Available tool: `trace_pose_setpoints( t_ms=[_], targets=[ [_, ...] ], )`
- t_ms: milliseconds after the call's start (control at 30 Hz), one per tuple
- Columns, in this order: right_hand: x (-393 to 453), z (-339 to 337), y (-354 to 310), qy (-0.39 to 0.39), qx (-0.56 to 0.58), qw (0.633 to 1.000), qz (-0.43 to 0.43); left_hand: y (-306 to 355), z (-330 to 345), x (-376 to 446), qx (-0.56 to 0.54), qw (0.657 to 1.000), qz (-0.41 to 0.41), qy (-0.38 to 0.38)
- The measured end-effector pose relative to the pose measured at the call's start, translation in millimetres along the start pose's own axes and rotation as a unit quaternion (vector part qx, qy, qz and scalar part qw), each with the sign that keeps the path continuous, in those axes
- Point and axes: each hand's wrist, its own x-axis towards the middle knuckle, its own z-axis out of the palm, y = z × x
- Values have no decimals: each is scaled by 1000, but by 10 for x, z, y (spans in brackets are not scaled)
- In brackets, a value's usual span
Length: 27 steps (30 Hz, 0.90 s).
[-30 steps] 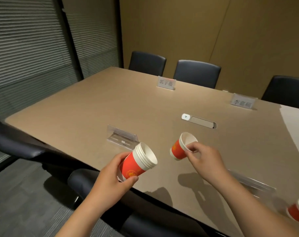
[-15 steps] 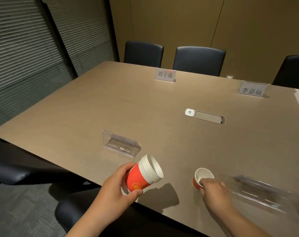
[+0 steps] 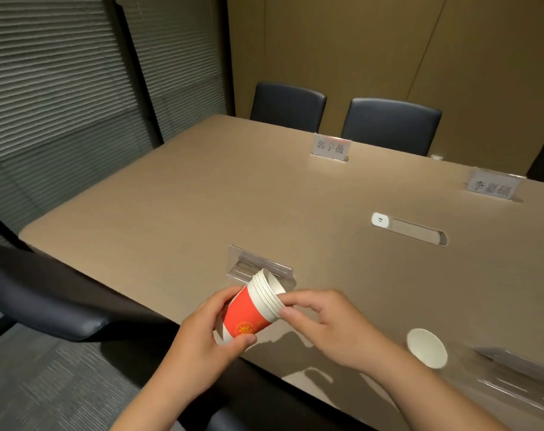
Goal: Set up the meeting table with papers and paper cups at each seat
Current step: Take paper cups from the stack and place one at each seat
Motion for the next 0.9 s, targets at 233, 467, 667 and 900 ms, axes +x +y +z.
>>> trace_pose_setpoints(
  t_ms=[233, 467, 667, 900],
  targets=[
    [747, 765, -731, 52, -39, 998, 1, -577, -1136, 14, -1, 1000, 24, 8],
    [1390, 1408, -1394, 107, -8, 994, -33, -1053, -2228, 62, 19, 999, 34, 36],
    [1961, 1263, -1560, 222, -10, 972, -78, -1441, -2658, 178, 6, 996, -2, 89],
    [2806, 1652, -702, 133, -312, 941, 1, -1756, -2890, 597, 2, 997, -24, 69]
  ],
)
